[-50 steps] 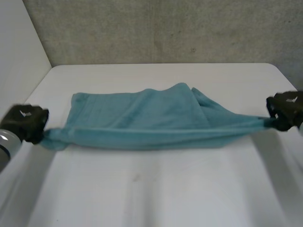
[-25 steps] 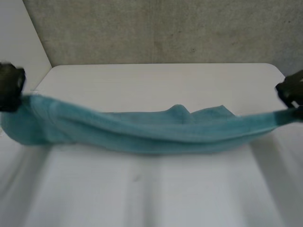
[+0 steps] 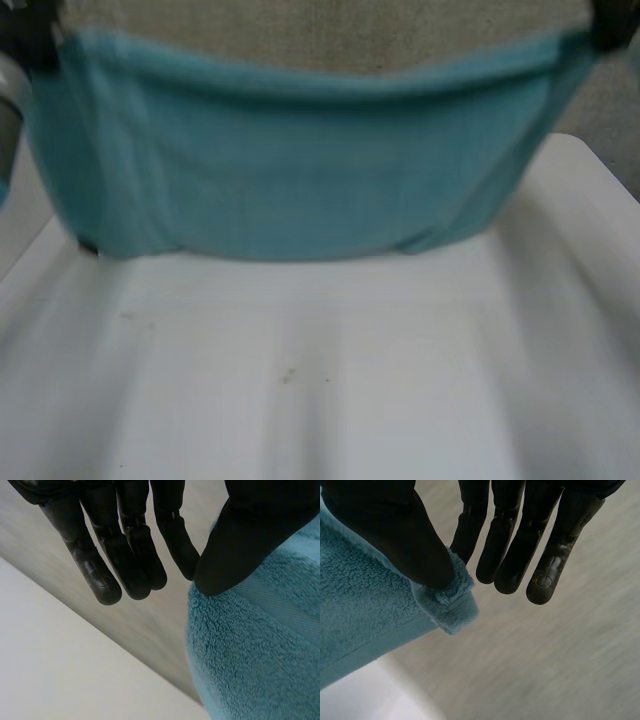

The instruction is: Fold the laundry

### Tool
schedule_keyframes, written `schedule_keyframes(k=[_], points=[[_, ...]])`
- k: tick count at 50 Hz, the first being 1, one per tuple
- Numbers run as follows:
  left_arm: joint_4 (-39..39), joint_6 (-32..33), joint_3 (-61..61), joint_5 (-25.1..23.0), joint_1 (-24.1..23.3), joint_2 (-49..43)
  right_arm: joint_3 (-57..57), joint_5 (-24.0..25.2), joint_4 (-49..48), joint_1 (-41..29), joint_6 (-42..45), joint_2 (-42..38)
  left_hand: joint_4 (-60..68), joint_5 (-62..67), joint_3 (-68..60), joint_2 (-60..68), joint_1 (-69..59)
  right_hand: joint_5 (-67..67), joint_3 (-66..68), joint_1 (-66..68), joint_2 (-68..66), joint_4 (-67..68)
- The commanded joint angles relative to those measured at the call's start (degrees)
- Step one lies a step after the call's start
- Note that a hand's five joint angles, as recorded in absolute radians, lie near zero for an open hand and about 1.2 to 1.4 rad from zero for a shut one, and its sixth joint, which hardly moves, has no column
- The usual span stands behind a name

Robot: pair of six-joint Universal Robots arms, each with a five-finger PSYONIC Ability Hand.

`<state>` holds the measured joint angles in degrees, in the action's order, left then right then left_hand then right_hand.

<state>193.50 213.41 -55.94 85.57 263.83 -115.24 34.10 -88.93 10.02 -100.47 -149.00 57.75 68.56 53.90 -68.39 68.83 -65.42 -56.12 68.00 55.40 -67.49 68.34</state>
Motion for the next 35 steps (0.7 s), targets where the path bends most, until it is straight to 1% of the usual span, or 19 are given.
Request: schedule_keyframes(k=[1, 2, 4, 6, 9, 10, 12, 14, 17, 18, 21, 23, 27, 30, 33, 34, 35], points=[[12.69, -10.99, 2.34, 0.82, -0.16, 7.65, 7.37, -0.2, -19.16, -0.42, -5.86, 12.72, 11.44, 16.1, -11.61, 11.17, -14.58, -13.88, 12.0, 24.6, -12.51, 11.66], [12.52, -11.61, 1.28, 0.73, -0.07, 8.01, 11.13, 0.85, -19.16, -0.42, -5.86, 14.65, 11.44, 16.1, -11.61, 11.17, -14.58, -13.88, 12.0, 24.6, -12.51, 11.66], [12.34, -12.14, -1.01, 0.47, 0.01, 8.45, 12.91, 1.47, -19.16, -0.42, -5.95, 15.19, 11.44, 16.1, -11.61, 11.17, -14.58, -13.88, 12.0, 24.6, -12.51, 11.66], [12.25, -12.14, -5.05, 0.38, 0.1, 8.63, 18.96, 3.75, -18.64, -0.16, -6.04, 15.28, 11.44, 16.1, -11.61, 11.17, -14.58, -13.88, 12.0, 24.6, -12.51, 11.66], [12.6, -12.23, -11.37, 0.21, 0.54, 8.54, 23.37, 5.34, -17.93, 0.01, -5.86, 15.28, 11.44, 16.1, -11.61, 11.17, -14.58, -13.88, 12.0, 24.6, -12.51, 11.66], [12.69, -12.15, -13.13, 0.03, 0.63, 8.37, 26.6, 6.56, -17.41, 0.02, -5.69, 15.28, 11.44, 16.1, -11.61, 11.17, -14.58, -13.88, 12.0, 24.6, -12.51, 11.66], [12.86, -12.23, -18.56, -0.14, 1.07, 8.02, 28.2, 7.18, -17.31, 0.1, -5.69, 15.28, 11.44, 16.1, -11.61, 11.17, -14.58, -13.88, 12.0, 24.6, -12.51, 11.66], [13.13, -12.32, -22.09, -0.23, 1.51, 7.75, 33.9, 9.46, -17.75, 0.28, -5.77, 14.93, 11.44, 16.1, -11.61, 11.17, -14.58, -13.88, 12.0, 24.6, -12.51, 11.66], [14.35, -12.49, -26.84, -0.85, 1.86, 6.88, 37.17, 11.14, -17.67, 0.37, -5.51, 13.97, 11.44, 16.1, -11.61, 11.17, -14.58, -13.88, 12.0, 24.6, -12.51, 11.66], [15.93, -12.5, -29.55, -1.81, 1.95, 5.48, 39.27, 11.93, -17.84, 0.72, -5.42, 12.22, 11.44, 16.1, -11.61, 11.17, -14.58, -13.88, 12.0, 24.6, -12.51, 11.66], [19.01, -12.23, -33.96, -3.39, 1.77, 3.01, 41.48, 12.2, -17.32, 1.6, -4.9, 8.62, 11.44, 16.1, -11.61, 11.17, -14.58, -13.88, 12.0, 24.6, -12.51, 11.66], [22.52, -11.79, -38.53, -5.06, 1.68, 0.64, 43.42, 12.46, -17.14, 1.95, -3.41, 5.19, 11.44, 16.1, -11.61, 11.17, -14.58, -13.88, 12.0, 24.6, -12.51, 11.66], [23.32, -11.53, -41.61, -5.77, 1.77, -1.65, 45.79, 12.2, -16.26, 2.3, 1.07, 1.58, 11.44, 16.1, -11.61, 11.17, -14.58, -13.88, 12.0, 24.6, -12.51, 11.66], [22.45, -11.27, -43.11, -5.68, 2.03, -1.48, 47.2, 11.59, -13.73, 2.39, 5.45, 1.39, 11.44, 16.1, -11.61, 11.17, -14.58, -13.88, 12.0, 24.6, -12.51, 11.66], [19.03, -10.04, -45.84, -5.68, 3.09, 0.54, 47.64, 11.23, -10.3, 2.48, 8.81, 2.1, 11.44, 16.1, -11.61, 11.17, -14.58, -13.88, 12.0, 24.6, -12.51, 11.66], [17.63, -9.43, -46.54, -5.6, 3.53, 1.59, 47.73, 10.71, -6.89, 2.74, 10.82, 3.58, 11.44, 16.1, -11.61, 11.17, -14.58, -13.88, 12.0, 24.6, -12.51, 11.66], [13.96, -7.85, -47.76, -5.42, 4.57, 4.21, 47.73, 10.27, -4.94, 3.09, 11.8, 4.46, 11.44, 16.1, -11.61, 11.17, -14.58, -13.88, 12.0, 24.6, -12.51, 11.66]])
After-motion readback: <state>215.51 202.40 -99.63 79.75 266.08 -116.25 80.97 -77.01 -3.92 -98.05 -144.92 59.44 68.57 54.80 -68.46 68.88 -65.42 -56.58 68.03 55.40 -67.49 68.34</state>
